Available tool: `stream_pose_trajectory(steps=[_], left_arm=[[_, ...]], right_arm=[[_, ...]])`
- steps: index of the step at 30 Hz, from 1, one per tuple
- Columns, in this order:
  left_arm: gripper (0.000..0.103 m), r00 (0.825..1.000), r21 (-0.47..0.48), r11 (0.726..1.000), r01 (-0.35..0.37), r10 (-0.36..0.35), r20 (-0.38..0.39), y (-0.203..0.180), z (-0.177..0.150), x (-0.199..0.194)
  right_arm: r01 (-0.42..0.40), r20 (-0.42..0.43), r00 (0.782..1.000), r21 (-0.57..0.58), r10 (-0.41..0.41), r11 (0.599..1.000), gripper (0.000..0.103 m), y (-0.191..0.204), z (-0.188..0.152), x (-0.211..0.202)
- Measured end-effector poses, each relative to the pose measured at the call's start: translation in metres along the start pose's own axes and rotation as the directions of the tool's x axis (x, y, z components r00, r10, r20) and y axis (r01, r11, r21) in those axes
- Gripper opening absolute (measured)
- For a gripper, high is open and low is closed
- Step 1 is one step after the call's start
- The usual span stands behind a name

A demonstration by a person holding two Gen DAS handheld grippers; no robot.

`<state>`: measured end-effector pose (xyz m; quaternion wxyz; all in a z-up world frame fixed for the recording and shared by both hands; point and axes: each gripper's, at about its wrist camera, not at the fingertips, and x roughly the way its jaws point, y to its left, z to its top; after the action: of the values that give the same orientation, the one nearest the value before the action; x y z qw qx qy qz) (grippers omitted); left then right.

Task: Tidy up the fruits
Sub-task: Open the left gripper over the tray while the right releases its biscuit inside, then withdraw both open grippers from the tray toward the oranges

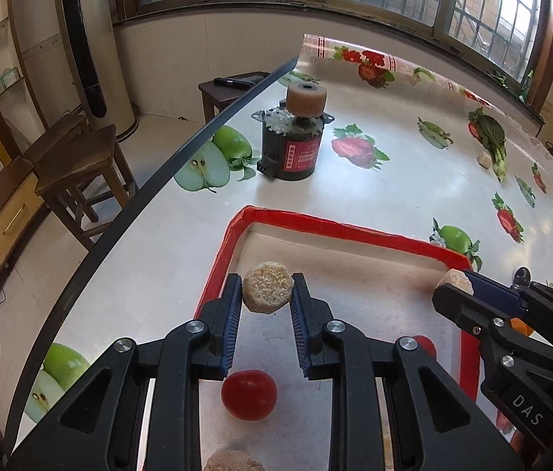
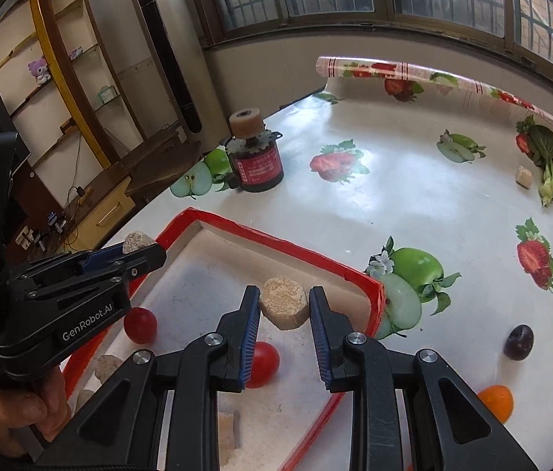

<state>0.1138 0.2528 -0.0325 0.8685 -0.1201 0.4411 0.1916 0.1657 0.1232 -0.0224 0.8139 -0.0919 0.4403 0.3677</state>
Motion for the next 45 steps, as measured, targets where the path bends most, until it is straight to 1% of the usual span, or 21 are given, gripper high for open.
stream_pose_trajectory(steps=[8, 11, 12, 14, 16, 18, 19, 21, 23, 27, 32, 37, 45], left_arm=[[0.022, 0.999, 0.003, 1.000, -0.001, 0.001, -0.052, -0.001, -0.004, 0.021], [0.023, 0.995, 0.002, 1.000, -0.003, 0.003, -0.096, -0.001, -0.008, 0.033], [0.023, 0.996, 0.000, 1.000, -0.002, 0.002, -0.085, -0.001, -0.008, 0.032], [0.023, 0.996, -0.003, 1.000, -0.003, 0.003, -0.093, 0.000, -0.008, 0.032], [0.023, 0.995, -0.008, 1.000, 0.002, -0.003, -0.100, 0.002, -0.008, 0.030], [0.023, 0.996, -0.005, 1.000, -0.001, 0.001, -0.091, 0.003, -0.009, 0.025], [0.023, 0.996, -0.004, 1.000, -0.003, 0.003, -0.087, 0.003, -0.010, 0.023], [0.031, 0.997, -0.009, 1.000, -0.001, 0.001, -0.081, 0.006, -0.011, 0.017], [0.034, 0.998, -0.012, 1.000, -0.001, 0.001, -0.068, 0.008, -0.014, 0.009], [0.034, 0.999, -0.021, 1.000, 0.011, -0.011, -0.039, 0.010, -0.019, -0.010], [0.034, 1.000, -0.021, 0.999, 0.027, -0.027, 0.016, 0.008, -0.028, -0.040], [0.034, 0.997, -0.017, 0.998, 0.059, -0.058, 0.056, -0.003, -0.040, -0.066], [0.034, 0.992, 0.007, 0.996, 0.089, -0.089, 0.090, -0.022, -0.055, -0.095]], right_arm=[[0.004, -0.070, 0.998, -0.011, -0.005, 1.000, 0.026, 0.000, -0.004, 0.034], [0.009, -0.092, 0.996, -0.017, -0.010, 1.000, 0.028, -0.001, -0.008, 0.043], [0.006, -0.098, 0.995, -0.017, -0.008, 1.000, 0.029, -0.001, -0.009, 0.045], [0.010, -0.093, 0.996, -0.018, -0.011, 1.000, 0.028, -0.002, -0.010, 0.045], [0.010, -0.098, 0.995, -0.025, -0.013, 1.000, 0.030, -0.001, -0.009, 0.045], [0.016, -0.093, 0.995, -0.032, -0.018, 0.999, 0.037, 0.001, -0.009, 0.042], [0.014, -0.087, 0.996, -0.036, -0.017, 0.999, 0.038, 0.002, -0.009, 0.039], [0.013, -0.076, 0.997, -0.041, -0.016, 0.999, 0.043, 0.003, -0.009, 0.033], [0.013, -0.062, 0.998, -0.043, -0.016, 0.999, 0.043, 0.004, -0.008, 0.025], [0.010, -0.032, 0.999, -0.041, -0.012, 0.999, 0.043, 0.004, -0.009, 0.005], [0.007, 0.012, 1.000, -0.038, -0.006, 0.999, 0.043, 0.004, -0.016, -0.029], [0.009, 0.045, 0.999, -0.032, -0.007, 0.999, 0.044, 0.000, -0.031, -0.063], [0.036, 0.071, 0.997, -0.021, -0.035, 0.999, 0.045, -0.010, -0.060, -0.103]])
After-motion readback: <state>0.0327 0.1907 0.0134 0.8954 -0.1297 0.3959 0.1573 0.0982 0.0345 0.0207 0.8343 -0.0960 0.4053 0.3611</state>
